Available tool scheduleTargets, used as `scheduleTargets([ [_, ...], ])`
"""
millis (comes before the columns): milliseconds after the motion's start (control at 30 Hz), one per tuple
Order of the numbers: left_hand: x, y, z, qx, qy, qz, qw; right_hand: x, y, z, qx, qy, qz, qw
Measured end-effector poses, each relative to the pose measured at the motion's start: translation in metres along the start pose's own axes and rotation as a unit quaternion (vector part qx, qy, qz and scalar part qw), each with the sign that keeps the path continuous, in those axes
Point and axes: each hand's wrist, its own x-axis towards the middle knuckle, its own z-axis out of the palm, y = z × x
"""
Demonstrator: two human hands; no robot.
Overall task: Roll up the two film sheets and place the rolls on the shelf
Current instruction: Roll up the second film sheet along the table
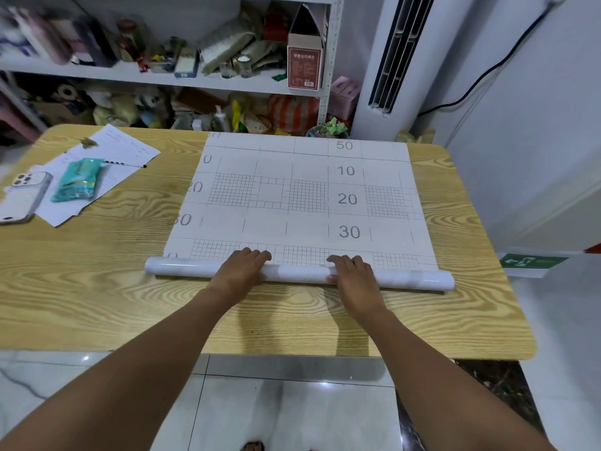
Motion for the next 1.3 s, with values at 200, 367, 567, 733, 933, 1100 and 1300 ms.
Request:
scheduleTargets([
  [200, 0.0, -0.001, 0.001, 0.018, 0.001, 0.0, 1.0, -0.001, -0.003, 0.0, 0.008, 0.006, 0.002, 1.0],
  [367, -0.002, -0.005, 0.007, 0.006, 0.016, 0.0, 1.0, 0.004, -0.006, -0.002, 0.001, 0.018, 0.015, 1.0],
  [567, -0.003, -0.004, 0.005, 0.024, 0.008, 0.032, 0.999, 0.006, -0.001, -0.001, -0.013, -0.003, 0.001, 1.0],
  [733, 0.002, -0.006, 0.004, 0.061, -0.002, 0.041, 0.997, 0.007, -0.002, 0.0, -0.016, -0.01, 0.0, 1.0],
  [933, 0.006, -0.001, 0.001, 0.024, -0.004, 0.006, 1.0, 0.002, -0.002, -0.002, -0.027, 0.007, -0.013, 1.0],
  [1100, 0.006, -0.004, 0.0, 0.04, -0.007, 0.015, 0.999, 0.002, -0.001, -0.002, 0.015, 0.014, 0.001, 1.0],
  [1300, 0.001, -0.007, 0.009, 0.027, 0.014, 0.019, 0.999, 0.002, 0.001, -0.003, 0.021, -0.01, -0.007, 1.0],
])
